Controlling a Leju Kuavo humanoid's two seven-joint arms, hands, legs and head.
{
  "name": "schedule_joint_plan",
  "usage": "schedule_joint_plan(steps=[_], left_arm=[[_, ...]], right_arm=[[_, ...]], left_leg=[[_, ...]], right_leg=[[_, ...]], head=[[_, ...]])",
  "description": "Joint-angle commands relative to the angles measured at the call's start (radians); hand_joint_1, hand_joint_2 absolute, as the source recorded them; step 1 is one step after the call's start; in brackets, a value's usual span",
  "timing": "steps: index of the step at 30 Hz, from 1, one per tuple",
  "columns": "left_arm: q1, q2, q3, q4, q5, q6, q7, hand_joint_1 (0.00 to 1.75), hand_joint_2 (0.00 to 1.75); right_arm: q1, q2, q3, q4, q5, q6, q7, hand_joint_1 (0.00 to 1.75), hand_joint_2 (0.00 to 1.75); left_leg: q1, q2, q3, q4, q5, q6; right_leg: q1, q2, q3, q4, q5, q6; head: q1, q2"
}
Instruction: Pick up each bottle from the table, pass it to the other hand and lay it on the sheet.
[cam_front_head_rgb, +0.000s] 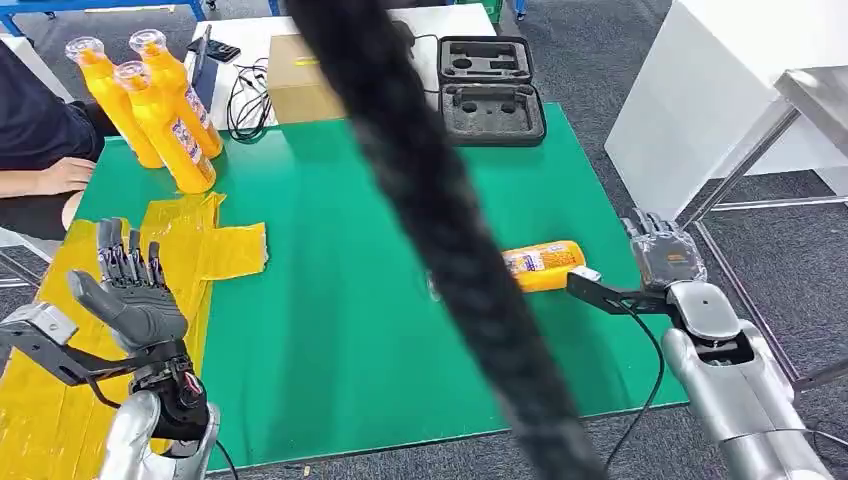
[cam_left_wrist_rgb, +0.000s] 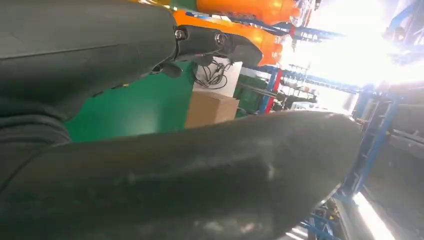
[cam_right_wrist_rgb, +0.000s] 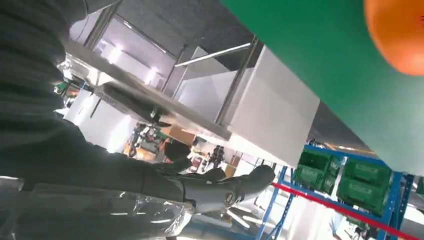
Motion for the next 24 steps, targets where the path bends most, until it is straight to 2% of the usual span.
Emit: schedule_joint_plan(steps=[1, 4, 10, 15, 24], left_arm=[[-0.038, -0.009, -0.007, 0.06, 0.004, 0.004, 0.003, 0.0, 0.0], [-0.038, -0.009, -0.007, 0.06, 0.004, 0.004, 0.003, 0.0, 0.0], [-0.049, -0.007, -0.023, 0.072, 0.004, 0.001, 0.003, 0.0, 0.0], [-0.065, -0.01, -0.03, 0.082, 0.003, 0.004, 0.003, 0.0, 0.0], [-0.076, -0.011, -0.041, 0.102, 0.005, -0.003, 0.003, 0.0, 0.0]], right_arm=[[-0.064, 0.05, 0.019, 0.105, 0.002, 0.0, -0.004, 0.0, 1.75], [-0.064, 0.05, 0.019, 0.105, 0.002, 0.0, -0.004, 0.0, 1.75], [-0.029, 0.065, 0.027, 0.076, -0.013, 0.008, -0.033, 0.0, 1.75], [-0.09, 0.081, 0.056, 0.116, -0.019, 0.021, -0.052, 0.0, 1.75], [-0.105, 0.096, 0.098, 0.145, -0.009, 0.03, -0.071, 0.0, 1.75]], left_leg=[[0.001, 0.002, 0.004, -0.001, -0.001, -0.003], [0.002, 0.003, 0.007, 0.001, -0.004, -0.005], [0.001, 0.0, 0.003, 0.0, -0.001, -0.003], [0.0, 0.002, 0.003, 0.0, -0.002, -0.003], [0.001, 0.002, 0.005, 0.0, -0.002, -0.004]], right_leg=[[0.001, 0.0, 0.004, -0.001, -0.001, 0.0], [0.002, 0.0, 0.007, -0.001, -0.003, -0.001], [0.001, -0.001, 0.004, -0.001, -0.001, -0.001], [0.001, 0.001, 0.003, 0.0, -0.001, -0.001], [0.001, 0.0, 0.005, -0.001, -0.002, -0.001]], head=[[0.0, 0.0], [0.0, 0.0], [0.0, 0.0], [0.0, 0.0], [0.0, 0.0]])
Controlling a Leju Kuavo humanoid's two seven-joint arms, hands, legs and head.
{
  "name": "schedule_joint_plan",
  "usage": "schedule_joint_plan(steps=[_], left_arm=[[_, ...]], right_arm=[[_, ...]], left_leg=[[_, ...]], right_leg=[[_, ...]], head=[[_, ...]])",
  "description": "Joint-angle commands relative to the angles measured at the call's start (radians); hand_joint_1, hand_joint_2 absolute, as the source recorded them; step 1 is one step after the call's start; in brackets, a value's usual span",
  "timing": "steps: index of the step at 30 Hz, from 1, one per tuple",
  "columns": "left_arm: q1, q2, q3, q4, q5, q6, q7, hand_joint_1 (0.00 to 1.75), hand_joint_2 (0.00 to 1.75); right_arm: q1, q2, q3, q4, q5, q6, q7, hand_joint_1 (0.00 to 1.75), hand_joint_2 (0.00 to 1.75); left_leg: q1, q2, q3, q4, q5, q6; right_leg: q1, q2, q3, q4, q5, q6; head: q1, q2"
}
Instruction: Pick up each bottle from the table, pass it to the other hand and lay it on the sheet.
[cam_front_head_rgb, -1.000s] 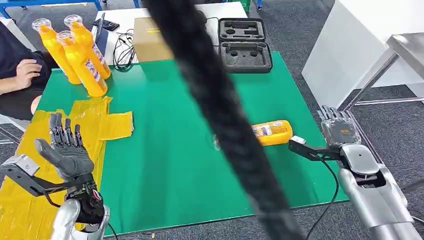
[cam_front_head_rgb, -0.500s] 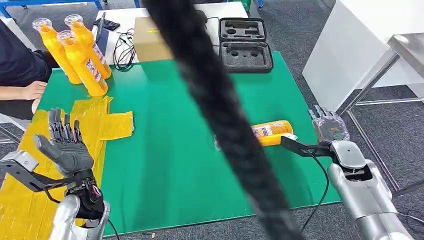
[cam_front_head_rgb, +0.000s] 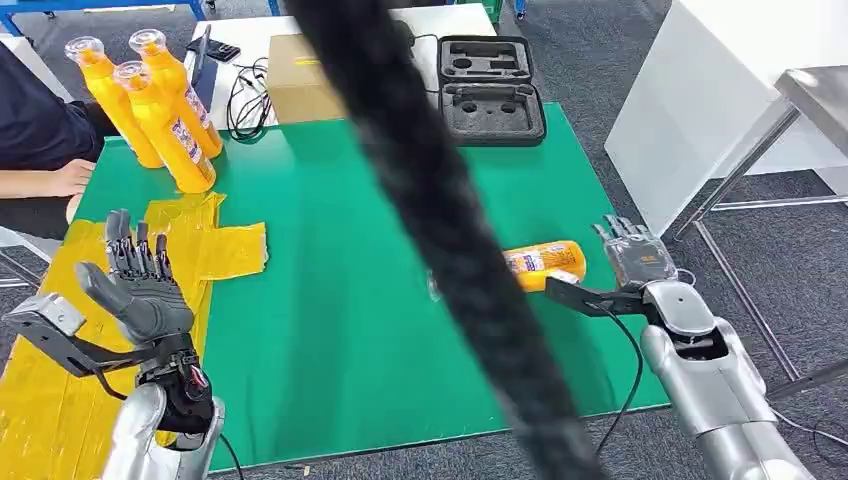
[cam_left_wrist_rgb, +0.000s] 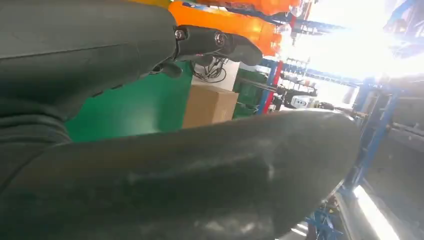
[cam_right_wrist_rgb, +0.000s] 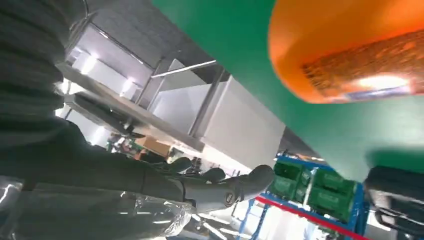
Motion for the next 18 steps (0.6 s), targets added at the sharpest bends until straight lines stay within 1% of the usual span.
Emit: schedule_joint_plan(steps=[1, 3, 4, 6, 7, 8, 9, 12, 13, 14, 15, 18], left_arm=[[-0.055, -0.014, -0.02, 0.08, 0.001, -0.001, 0.003, 0.0, 0.0], [-0.065, -0.016, -0.023, 0.086, 0.003, 0.001, 0.003, 0.0, 0.0], [-0.068, -0.017, -0.024, 0.088, 0.004, 0.004, 0.003, 0.0, 0.0], [-0.066, -0.014, -0.027, 0.082, 0.003, 0.006, 0.003, 0.0, 0.0], [-0.063, -0.015, -0.026, 0.076, 0.004, 0.007, 0.003, 0.0, 0.0], [-0.059, -0.013, -0.025, 0.066, 0.002, 0.009, 0.003, 0.0, 0.0], [-0.059, -0.013, -0.024, 0.064, 0.003, 0.01, 0.003, 0.0, 0.0], [-0.059, -0.012, -0.024, 0.057, 0.003, 0.01, 0.003, 0.0, 0.0], [-0.062, -0.012, -0.026, 0.058, 0.004, 0.011, 0.003, 0.0, 0.0], [-0.062, -0.013, -0.028, 0.06, 0.004, 0.011, 0.003, 0.0, 0.0], [-0.067, -0.011, -0.029, 0.065, 0.004, 0.013, 0.003, 0.0, 0.0], [-0.078, -0.009, -0.033, 0.073, 0.004, 0.015, 0.003, 0.0, 0.0]], right_arm=[[-0.084, 0.043, 0.08, 0.113, 0.01, 0.016, -0.017, 0.0, 1.75], [-0.105, 0.055, 0.099, 0.139, 0.016, 0.007, -0.023, 0.0, 1.75], [-0.113, 0.066, 0.108, 0.151, 0.017, 0.006, -0.025, 0.0, 1.75], [-0.126, 0.076, 0.128, 0.179, 0.019, -0.004, -0.028, 0.0, 1.75], [-0.132, 0.079, 0.135, 0.19, 0.021, -0.004, -0.028, 0.0, 1.75], [-0.14, 0.088, 0.143, 0.209, 0.02, -0.011, -0.029, 0.0, 1.75], [-0.139, 0.092, 0.145, 0.212, 0.02, -0.013, -0.029, 0.0, 1.75], [-0.141, 0.106, 0.156, 0.23, 0.022, -0.013, -0.028, 0.0, 1.75], [-0.145, 0.109, 0.163, 0.243, 0.023, -0.014, -0.028, 0.0, 1.75], [-0.143, 0.113, 0.164, 0.245, 0.023, -0.014, -0.028, 0.0, 1.75], [-0.153, 0.115, 0.17, 0.264, 0.025, -0.012, -0.03, 0.0, 1.75], [-0.186, 0.124, 0.186, 0.318, 0.024, -0.013, -0.044, 0.0, 1.75]], left_leg=[[0.002, 0.003, 0.006, 0.0, -0.003, -0.004], [0.003, 0.004, 0.007, 0.001, -0.004, -0.005], [0.001, 0.003, 0.004, 0.0, -0.002, -0.003], [0.003, 0.004, 0.007, 0.001, -0.004, -0.005], [0.001, 0.003, 0.003, 0.0, -0.001, -0.003], [0.002, 0.003, 0.005, 0.0, -0.002, -0.004], [0.003, 0.005, 0.007, 0.001, -0.003, -0.005], [0.001, 0.002, 0.003, 0.0, -0.001, -0.003], [0.002, 0.003, 0.005, 0.0, -0.002, -0.004], [0.001, 0.002, 0.003, 0.0, -0.001, -0.003], [0.002, 0.003, 0.005, 0.0, -0.003, -0.004], [0.001, 0.002, 0.003, 0.0, -0.001, -0.003]], right_leg=[[0.002, 0.001, 0.006, -0.001, -0.002, -0.001], [0.003, 0.001, 0.007, 0.0, -0.002, -0.001], [0.001, 0.001, 0.004, -0.001, -0.001, -0.001], [0.003, 0.001, 0.007, -0.001, -0.002, -0.001], [0.001, 0.001, 0.003, -0.001, 0.0, -0.001], [0.002, 0.001, 0.005, -0.001, -0.001, -0.001], [0.003, 0.002, 0.007, -0.001, -0.002, -0.001], [0.001, 0.001, 0.003, -0.001, 0.0, -0.001], [0.002, 0.001, 0.005, -0.001, -0.001, -0.001], [0.001, 0.001, 0.003, -0.001, -0.001, -0.001], [0.002, 0.001, 0.005, -0.001, -0.002, -0.001], [0.001, 0.0, 0.004, 0.0, -0.001, -0.001]], head=[[0.0, 0.0], [0.0, 0.0], [0.0, 0.0], [0.0, 0.0], [0.0, 0.0], [0.0, 0.0], [0.0, 0.0], [0.0, 0.0], [0.0, 0.0], [0.0, 0.0], [0.0, 0.0], [0.0, 0.0]])
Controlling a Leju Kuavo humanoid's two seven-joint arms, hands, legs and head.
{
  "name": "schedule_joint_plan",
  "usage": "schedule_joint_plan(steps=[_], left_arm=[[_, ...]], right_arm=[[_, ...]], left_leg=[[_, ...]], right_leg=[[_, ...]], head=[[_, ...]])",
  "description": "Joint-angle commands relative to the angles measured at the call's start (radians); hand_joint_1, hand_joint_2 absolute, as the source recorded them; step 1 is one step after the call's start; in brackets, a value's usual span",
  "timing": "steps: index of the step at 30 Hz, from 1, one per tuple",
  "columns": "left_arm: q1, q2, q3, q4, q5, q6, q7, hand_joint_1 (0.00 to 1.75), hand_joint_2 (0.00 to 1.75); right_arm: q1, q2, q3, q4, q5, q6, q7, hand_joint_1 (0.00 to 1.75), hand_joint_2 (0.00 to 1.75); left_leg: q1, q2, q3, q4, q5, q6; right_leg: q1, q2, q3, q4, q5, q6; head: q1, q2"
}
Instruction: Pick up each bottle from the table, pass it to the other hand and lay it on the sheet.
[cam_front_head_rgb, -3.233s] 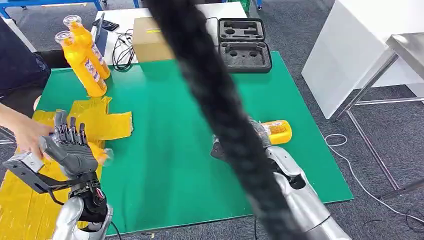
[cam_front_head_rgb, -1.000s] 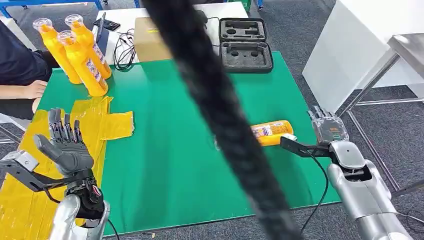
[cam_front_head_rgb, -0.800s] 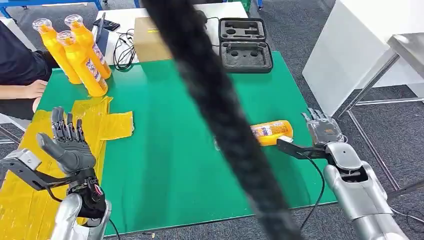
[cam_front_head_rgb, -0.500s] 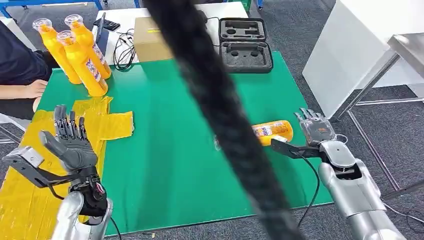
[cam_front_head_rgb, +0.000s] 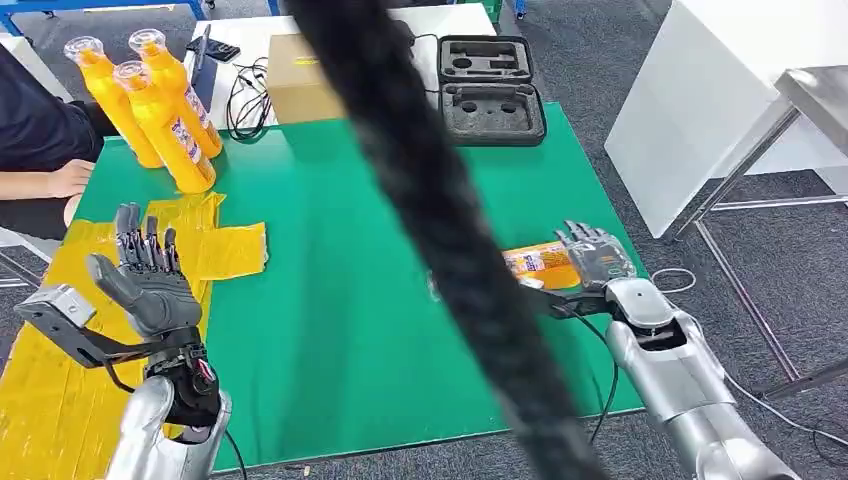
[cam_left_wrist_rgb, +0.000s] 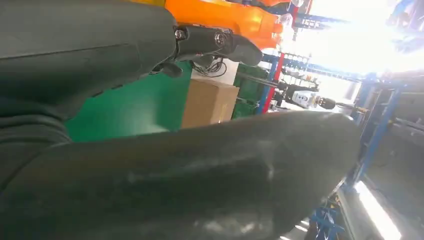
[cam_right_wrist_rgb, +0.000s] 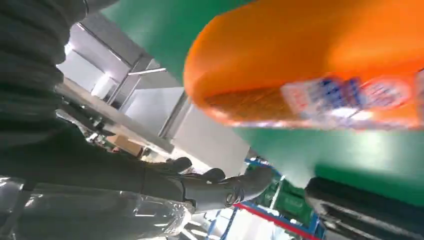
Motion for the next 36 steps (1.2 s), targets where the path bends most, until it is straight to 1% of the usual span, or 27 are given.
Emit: schedule_joint_plan(steps=[1, 2, 3, 4, 5, 11, 13, 17, 21, 23, 24, 31, 32, 33, 34, 36], left_arm=[[-0.053, -0.002, -0.013, 0.052, 0.004, 0.007, 0.003, 0.0, 0.0], [-0.053, -0.002, -0.013, 0.052, 0.004, 0.007, 0.003, 0.0, 0.0], [-0.056, -0.002, -0.014, 0.052, 0.002, 0.007, 0.003, 0.0, 0.0], [-0.066, -0.001, -0.017, 0.063, 0.003, 0.005, 0.003, 0.0, 0.0], [-0.071, -0.001, -0.019, 0.067, 0.005, 0.005, 0.003, 0.0, 0.0], [-0.075, 0.001, -0.023, 0.071, 0.005, 0.01, 0.003, 0.0, 0.0], [-0.074, 0.002, -0.023, 0.07, 0.007, 0.008, 0.003, 0.0, 0.0], [-0.082, 0.002, -0.027, 0.08, 0.012, 0.006, 0.003, 0.0, 0.0], [-0.082, 0.002, -0.027, 0.08, 0.012, 0.006, 0.003, 0.0, 0.0], [-0.082, 0.002, -0.027, 0.08, 0.012, 0.006, 0.003, 0.0, 0.0], [-0.082, 0.002, -0.027, 0.08, 0.012, 0.006, 0.003, 0.0, 0.0], [-0.082, 0.002, -0.027, 0.08, 0.012, 0.006, 0.003, 0.0, 0.0], [-0.082, 0.002, -0.027, 0.08, 0.012, 0.006, 0.003, 0.0, 0.0], [-0.082, 0.002, -0.027, 0.08, 0.012, 0.006, 0.003, 0.0, 0.0], [-0.084, 0.002, -0.029, 0.084, 0.012, 0.005, 0.003, 0.0, 0.0], [-0.089, 0.004, -0.033, 0.093, 0.016, 0.006, 0.003, 0.0, 0.0]], right_arm=[[-0.11, 0.056, 0.079, 0.198, 0.001, -0.002, -0.019, 0.0, 1.75], [-0.11, 0.056, 0.079, 0.198, 0.001, -0.002, -0.019, 0.0, 1.75], [-0.132, 0.061, 0.09, 0.238, -0.001, -0.011, -0.027, 0.0, 1.75], [-0.146, 0.066, 0.094, 0.253, -0.001, -0.007, -0.027, 0.0, 1.75], [-0.156, 0.069, 0.095, 0.266, -0.005, -0.005, -0.03, 0.0, 1.75], [-0.159, 0.08, 0.099, 0.309, -0.016, -0.016, -0.04, 0.0, 1.75], [-0.168, 0.082, 0.105, 0.337, -0.02, -0.019, -0.043, 0.0, 1.75], [-0.188, 0.088, 0.107, 0.398, -0.035, -0.017, -0.048, 0.0, 1.75], [-0.188, 0.088, 0.107, 0.398, -0.035, -0.017, -0.048, 0.0, 1.75], [-0.188, 0.088, 0.107, 0.398, -0.035, -0.017, -0.048, 0.0, 1.75], [-0.188, 0.088, 0.107, 0.398, -0.035, -0.017, -0.048, 0.0, 1.75], [-0.188, 0.088, 0.107, 0.398, -0.035, -0.017, -0.048, 0.0, 1.75], [-0.188, 0.088, 0.107, 0.398, -0.035, -0.017, -0.048, 0.0, 1.75], [-0.188, 0.088, 0.107, 0.398, -0.035, -0.017, -0.048, 0.0, 1.75], [-0.189, 0.088, 0.109, 0.405, -0.035, -0.017, -0.05, 0.0, 1.75], [-0.207, 0.095, 0.11, 0.452, -0.037, -0.007, -0.038, 0.0, 1.75]], left_leg=[[0.002, 0.003, 0.005, 0.001, -0.003, -0.004], [0.002, 0.003, 0.004, 0.001, -0.002, -0.004], [0.001, 0.002, 0.002, 0.0, -0.001, -0.003], [0.002, 0.003, 0.005, 0.001, -0.002, -0.004], [0.001, 0.002, 0.002, 0.0, -0.001, -0.003], [0.002, 0.002, 0.005, 0.0, -0.002, -0.004], [0.001, 0.001, 0.003, 0.0, -0.001, -0.002], [0.001, 0.002, 0.004, 0.0, -0.002, -0.003], [0.001, 0.0, 0.003, 0.0, -0.001, -0.003], [0.003, 0.002, 0.007, 0.002, -0.003, -0.005], [0.001, 0.0, 0.003, 0.0, -0.001, -0.003], [0.001, 0.0, 0.003, 0.0, 0.0, -0.002], [0.002, 0.001, 0.005, 0.001, -0.002, -0.004], [0.001, 0.0, 0.004, 0.0, -0.001, -0.003], [0.002, 0.001, 0.006, 0.001, -0.002, -0.004], [0.001, 0.0, 0.004, 0.0, -0.001, -0.003]], right_leg=[[0.002, 0.001, 0.006, 0.0, -0.002, -0.001], [0.002, 0.001, 0.004, -0.001, -0.001, -0.001], [0.001, 0.0, 0.003, -0.001, 0.0, 0.0], [0.002, 0.0, 0.005, 0.0, -0.001, -0.001], [0.001, 0.0, 0.002, 0.0, 0.0, 0.0], [0.002, 0.0, 0.005, 0.0, -0.002, -0.001], [0.001, 0.0, 0.003, -0.001, -0.001, 0.0], [0.001, 0.0, 0.004, 0.0, -0.001, -0.001], [0.001, -0.001, 0.004, -0.001, -0.001, -0.001], [0.003, -0.001, 0.007, 0.0, -0.003, -0.001], [0.001, -0.001, 0.004, 0.0, -0.001, 0.0], [0.001, -0.001, 0.004, -0.001, -0.001, 0.0], [0.002, -0.001, 0.006, 0.0, -0.002, -0.001], [0.001, -0.001, 0.004, -0.001, -0.001, 0.0], [0.002, -0.001, 0.006, 0.0, -0.002, -0.001], [0.001, -0.002, 0.005, -0.001, -0.001, -0.001]], head=[[0.0, 0.0], [0.0, 0.0], [0.0, 0.0], [0.0, 0.0], [0.0, 0.0], [0.0, 0.0], [0.0, 0.0], [0.0, 0.0], [0.0, 0.0], [0.0, 0.0], [0.0, 0.0], [0.0, 0.0], [0.0, 0.0], [0.0, 0.0], [0.0, 0.0], [0.0, 0.0]])
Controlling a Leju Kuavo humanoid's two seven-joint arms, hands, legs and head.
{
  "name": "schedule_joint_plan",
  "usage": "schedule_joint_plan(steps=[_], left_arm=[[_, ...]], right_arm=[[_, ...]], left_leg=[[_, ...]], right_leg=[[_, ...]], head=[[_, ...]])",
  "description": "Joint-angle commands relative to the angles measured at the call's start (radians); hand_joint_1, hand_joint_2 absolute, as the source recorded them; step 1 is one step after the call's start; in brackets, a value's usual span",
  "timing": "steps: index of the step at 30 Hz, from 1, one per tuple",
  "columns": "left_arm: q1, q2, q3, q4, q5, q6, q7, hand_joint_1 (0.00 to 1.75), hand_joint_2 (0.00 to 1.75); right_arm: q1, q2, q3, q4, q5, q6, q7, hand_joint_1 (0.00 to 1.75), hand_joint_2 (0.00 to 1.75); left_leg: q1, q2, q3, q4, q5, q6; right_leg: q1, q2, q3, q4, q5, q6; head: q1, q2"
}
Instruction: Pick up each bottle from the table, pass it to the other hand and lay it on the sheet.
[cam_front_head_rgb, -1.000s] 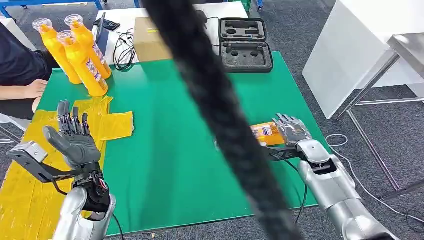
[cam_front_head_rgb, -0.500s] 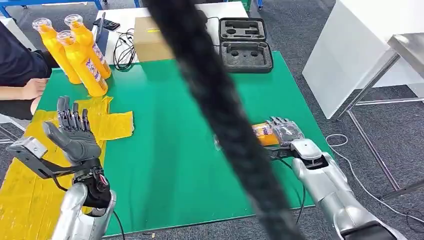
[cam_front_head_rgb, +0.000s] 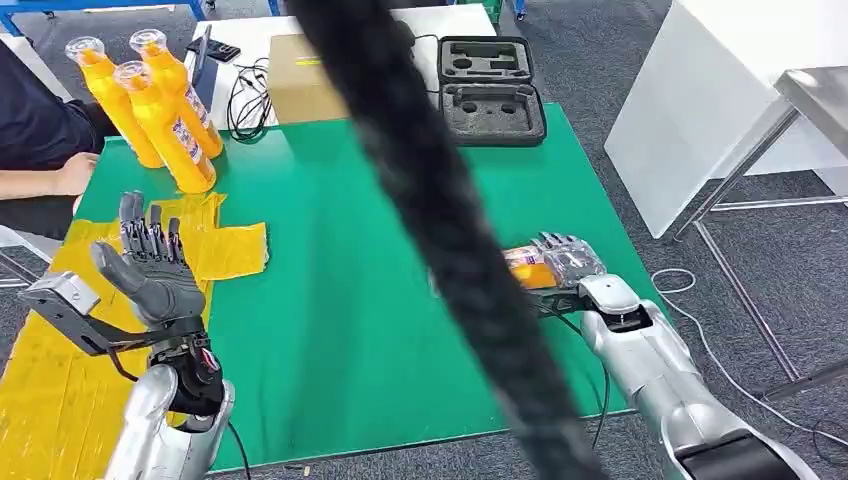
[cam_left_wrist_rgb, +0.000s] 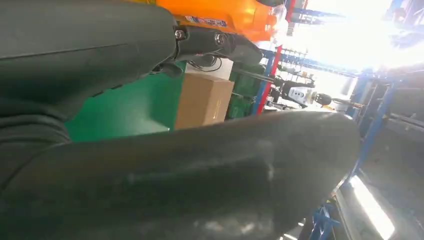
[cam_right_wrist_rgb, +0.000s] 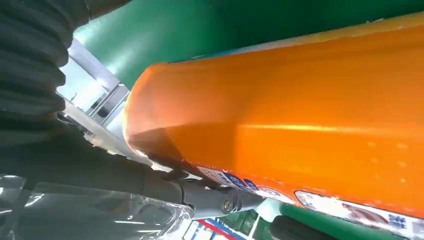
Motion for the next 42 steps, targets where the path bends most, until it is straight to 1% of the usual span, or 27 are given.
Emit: schedule_joint_plan(steps=[1, 3, 7, 8, 9, 11, 13, 15, 16, 17, 18, 19, 21, 22, 27, 29, 31, 32, 34, 35, 36, 37, 42], left_arm=[[-0.049, 0.007, -0.02, 0.075, 0.01, -0.002, 0.003, 0.0, 0.0], [-0.052, 0.007, -0.022, 0.081, 0.014, -0.005, 0.003, 0.0, 0.0], [-0.058, -0.002, -0.024, 0.078, 0.014, -0.003, 0.003, 0.0, 0.0], [-0.059, -0.002, -0.026, 0.078, 0.016, -0.002, 0.003, 0.0, 0.0], [-0.059, -0.001, -0.027, 0.078, 0.015, -0.002, 0.003, 0.0, 0.0], [-0.058, 0.001, -0.032, 0.079, 0.017, -0.008, 0.003, 0.0, 0.0], [-0.064, 0.002, -0.038, 0.086, 0.019, -0.01, 0.003, 0.0, 0.0], [-0.073, 0.003, -0.041, 0.093, 0.02, -0.005, 0.003, 0.0, 0.0], [-0.075, 0.004, -0.042, 0.093, 0.021, -0.003, 0.003, 0.0, 0.0], [-0.075, 0.006, -0.041, 0.09, 0.024, -0.002, 0.003, 0.0, 0.0], [-0.073, 0.008, -0.038, 0.084, 0.023, 0.0, 0.003, 0.0, 0.0], [-0.072, 0.008, -0.035, 0.08, 0.023, 0.001, 0.003, 0.0, 0.0], [-0.072, 0.008, -0.035, 0.08, 0.023, 0.001, 0.003, 0.0, 0.0], [-0.072, 0.008, -0.035, 0.08, 0.023, 0.001, 0.003, 0.0, 0.0], [-0.072, 0.008, -0.035, 0.08, 0.023, 0.001, 0.003, 0.0, 0.0], [-0.072, 0.008, -0.035, 0.08, 0.023, 0.001, 0.003, 0.0, 0.0], [-0.072, 0.008, -0.035, 0.08, 0.023, 0.001, 0.003, 0.0, 0.0], [-0.072, 0.008, -0.035, 0.08, 0.023, 0.001, 0.003, 0.0, 0.0], [-0.072, 0.008, -0.035, 0.08, 0.023, 0.001, 0.003, 0.0, 0.0], [-0.066, 0.008, -0.027, 0.067, 0.024, -0.002, 0.003, 0.0, 0.0], [-0.066, 0.008, -0.027, 0.067, 0.024, -0.002, 0.003, 0.0, 0.0], [-0.066, 0.008, -0.027, 0.067, 0.024, -0.002, 0.003, 0.0, 0.0], [-0.059, 0.009, -0.023, 0.063, 0.023, -0.012, 0.003, 0.0, 0.0]], right_arm=[[-0.064, 0.027, 0.027, 0.168, -0.002, 0.015, 0.011, 0.0, 1.75], [-0.069, 0.031, 0.026, 0.203, -0.006, 0.02, 0.011, 0.0, 1.75], [-0.065, 0.035, 0.035, 0.254, -0.007, 0.029, 0.005, 0.02, 1.75], [-0.063, 0.038, 0.038, 0.263, -0.012, 0.032, -0.007, 1.57, 1.75], [-0.06, 0.038, 0.038, 0.265, -0.012, 0.032, -0.007, 1.75, 1.75], [-0.047, 0.04, 0.034, 0.267, -0.018, 0.031, -0.005, 1.75, 1.75], [-0.035, 0.035, 0.031, 0.264, -0.023, 0.028, -0.004, 1.75, 1.75], [-0.028, 0.029, 0.03, 0.261, -0.026, 0.028, -0.005, 1.75, 1.75], [-0.026, 0.028, 0.03, 0.259, -0.026, 0.028, -0.005, 1.71, 1.75], [-0.025, 0.028, 0.03, 0.257, -0.028, 0.031, -0.006, 1.71, 1.75], [-0.023, 0.029, 0.03, 0.255, -0.029, 0.03, -0.006, 1.75, 1.75], [-0.022, 0.03, 0.032, 0.254, -0.028, 0.029, -0.007, 1.75, 1.75], [-0.022, 0.03, 0.032, 0.254, -0.028, 0.029, -0.007, 1.75, 1.75], [-0.022, 0.03, 0.032, 0.254, -0.028, 0.029, -0.007, 1.75, 1.75], [-0.022, 0.03, 0.032, 0.254, -0.028, 0.029, -0.007, 1.75, 1.75], [-0.022, 0.03, 0.032, 0.254, -0.028, 0.029, -0.007, 1.75, 1.75], [-0.022, 0.03, 0.032, 0.254, -0.028, 0.029, -0.007, 1.75, 1.75], [-0.022, 0.03, 0.032, 0.254, -0.028, 0.029, -0.007, 1.75, 1.75], [-0.022, 0.03, 0.032, 0.254, -0.028, 0.029, -0.007, 1.75, 1.75], [-0.027, 0.033, 0.035, 0.257, -0.028, 0.038, -0.007, 1.75, 1.75], [-0.027, 0.033, 0.035, 0.257, -0.028, 0.038, -0.007, 1.75, 1.75], [-0.027, 0.033, 0.035, 0.257, -0.028, 0.038, -0.007, 1.75, 1.75], [-0.016, 0.027, 0.039, 0.262, -0.026, 0.041, -0.008, 1.75, 1.75]], left_leg=[[0.001, 0.0, 0.002, 0.0, -0.001, -0.002], [0.002, 0.001, 0.006, 0.001, -0.003, -0.005], [0.001, 0.0, 0.004, 0.0, -0.001, -0.002], [0.002, -0.001, 0.007, 0.0, -0.002, -0.004], [0.002, 0.0, 0.007, 0.0, -0.001, -0.003], [0.002, 0.0, 0.009, 0.0, -0.001, -0.004], [0.001, 0.001, 0.01, 0.0, -0.001, -0.002], [0.001, -0.001, 0.011, 0.0, -0.001, -0.003], [0.002, -0.002, 0.012, 0.0, -0.001, -0.004], [0.001, -0.001, 0.013, 0.0, -0.001, -0.003], [0.001, -0.002, 0.014, -0.001, -0.001, -0.003], [0.002, -0.002, 0.015, 0.0, -0.001, -0.005], [0.001, -0.001, 0.016, -0.001, -0.001, -0.003], [0.002, -0.001, 0.016, -0.001, -0.002, -0.004], [0.0, -0.001, 0.016, -0.001, -0.001, -0.002], [0.001, -0.001, 0.017, -0.001, -0.002, -0.004], [0.0, 0.0, 0.016, -0.001, -0.001, -0.002], [0.001, -0.001, 0.017, -0.001, -0.001, -0.004], [0.0, 0.0, 0.016, 0.0, -0.001, -0.002], [0.001, -0.001, 0.017, -0.001, -0.001, -0.004], [0.0, 0.0, 0.016, -0.001, -0.001, -0.002], [0.001, 0.0, 0.017, -0.001, -0.002, -0.004], [0.001, -0.001, 0.017, -0.001, -0.001, -0.003]], right_leg=[[0.001, -0.001, 0.003, -0.001, -0.001, -0.001], [0.002, -0.002, 0.007, 0.0, -0.002, -0.001], [0.001, -0.002, 0.005, -0.001, -0.001, 0.0], [0.002, -0.003, 0.008, -0.001, -0.002, -0.001], [0.002, -0.003, 0.007, -0.001, -0.001, -0.001], [0.002, -0.003, 0.01, -0.002, -0.001, -0.001], [0.001, -0.001, 0.01, -0.001, -0.001, 0.0], [0.002, -0.003, 0.011, -0.002, -0.001, -0.001], [0.003, -0.005, 0.013, -0.003, -0.001, -0.001], [0.003, -0.004, 0.013, -0.003, -0.001, -0.001], [0.002, -0.003, 0.014, -0.002, -0.001, -0.001], [0.004, -0.005, 0.016, -0.003, -0.001, -0.001], [0.003, -0.003, 0.016, -0.003, -0.001, -0.001], [0.004, -0.004, 0.017, -0.003, -0.001, -0.001], [0.002, -0.002, 0.017, -0.002, -0.001, -0.001], [0.003, -0.003, 0.018, -0.003, -0.001, -0.001], [0.002, -0.002, 0.016, -0.002, -0.001, 0.0], [0.003, -0.003, 0.018, -0.003, -0.001, -0.001], [0.002, -0.002, 0.016, -0.002, -0.001, 0.0], [0.003, -0.004, 0.018, -0.003, -0.001, -0.001], [0.002, -0.001, 0.016, -0.002, -0.001, 0.0], [0.003, -0.003, 0.017, -0.003, -0.001, -0.001], [0.003, -0.002, 0.018, -0.003, -0.001, -0.001]], head=[[0.0, 0.0], [0.0, 0.0], [0.0, 0.0], [0.0, 0.0], [0.0, 0.0], [0.0, 0.0], [0.001, 0.0], [0.0, 0.0], [0.0, 0.0], [0.0, 0.0], [0.0, 0.0], [0.0, 0.0], [0.0, 0.0], [0.0, 0.0], [0.0, 0.0], [0.0, 0.0], [0.0, 0.0], [0.0, 0.0], [0.0, 0.0], [0.0, 0.0], [0.0, 0.0], [0.0, 0.0], [0.0, 0.0]])
